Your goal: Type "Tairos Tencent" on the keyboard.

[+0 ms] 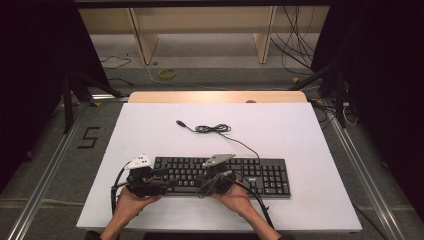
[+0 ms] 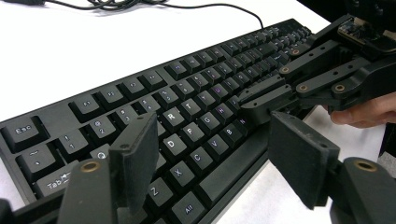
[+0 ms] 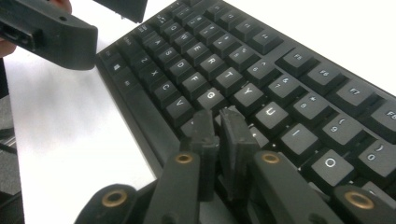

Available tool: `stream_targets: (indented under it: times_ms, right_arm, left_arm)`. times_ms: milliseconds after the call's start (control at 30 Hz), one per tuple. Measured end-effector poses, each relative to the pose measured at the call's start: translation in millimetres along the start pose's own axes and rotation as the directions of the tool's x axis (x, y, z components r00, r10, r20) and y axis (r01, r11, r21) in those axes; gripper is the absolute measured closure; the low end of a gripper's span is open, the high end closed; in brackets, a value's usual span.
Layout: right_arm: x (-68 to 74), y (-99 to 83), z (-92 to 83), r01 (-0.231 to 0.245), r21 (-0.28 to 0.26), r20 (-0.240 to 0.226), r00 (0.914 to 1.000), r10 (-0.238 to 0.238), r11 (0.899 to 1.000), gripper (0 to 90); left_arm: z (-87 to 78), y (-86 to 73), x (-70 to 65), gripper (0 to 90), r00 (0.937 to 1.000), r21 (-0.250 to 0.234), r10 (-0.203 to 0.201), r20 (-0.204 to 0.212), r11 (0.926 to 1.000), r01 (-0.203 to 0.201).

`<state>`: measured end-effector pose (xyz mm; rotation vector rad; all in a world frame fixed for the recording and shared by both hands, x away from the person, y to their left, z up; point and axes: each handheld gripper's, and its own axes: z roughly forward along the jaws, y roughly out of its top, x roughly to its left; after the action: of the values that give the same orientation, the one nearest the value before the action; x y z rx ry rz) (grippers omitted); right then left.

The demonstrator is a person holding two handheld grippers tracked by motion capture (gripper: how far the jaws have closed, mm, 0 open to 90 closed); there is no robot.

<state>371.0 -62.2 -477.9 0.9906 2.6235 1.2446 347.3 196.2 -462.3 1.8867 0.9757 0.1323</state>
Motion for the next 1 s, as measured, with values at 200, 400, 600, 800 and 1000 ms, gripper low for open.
stream_targets:
  times_ms: [200, 400, 600, 800, 1000]
  right_arm:
    - [-1.6, 1.2, -5.4, -0.01, -0.025, 0.004, 0.9999, 0.01, 1.0, 79.7]
    - [-4.2, 2.4, -14.4, -0.016, -0.052, -0.002, 0.9999, 0.016, 0.999, 74.1]
    - [-5.0, 1.9, -19.9, -0.024, -0.065, -0.021, 0.9995, 0.022, 0.998, 64.6]
    - [-4.4, 1.0, -24.3, -0.03, -0.08, -0.038, 0.9989, 0.027, 0.996, 58.2]
    - [-3.5, 0.6, -28.8, -0.03, -0.092, -0.048, 0.9985, 0.026, 0.995, 54.1]
  left_arm:
    - [-0.2, 0.7, 0.4, 34.4, 1.0, -0.003, 0.002, -0.005, 1.0, -0.002]
    - [0.9, 1.4, 1.0, 37.1, 0.9999, 0.005, 0.007, -0.008, 1.0, -0.007]
    - [2.3, 2.3, 1.5, 43.0, 0.9999, 0.012, 0.01, -0.009, 0.9999, -0.01]
    - [3.9, 3.6, 2.6, 51.1, 0.9997, 0.038, 0.014, -0.018, 0.9992, -0.013]
    - [7.7, 5.3, 2.7, 63.2, 0.9996, 0.056, 0.021, -0.017, 0.9983, -0.02]
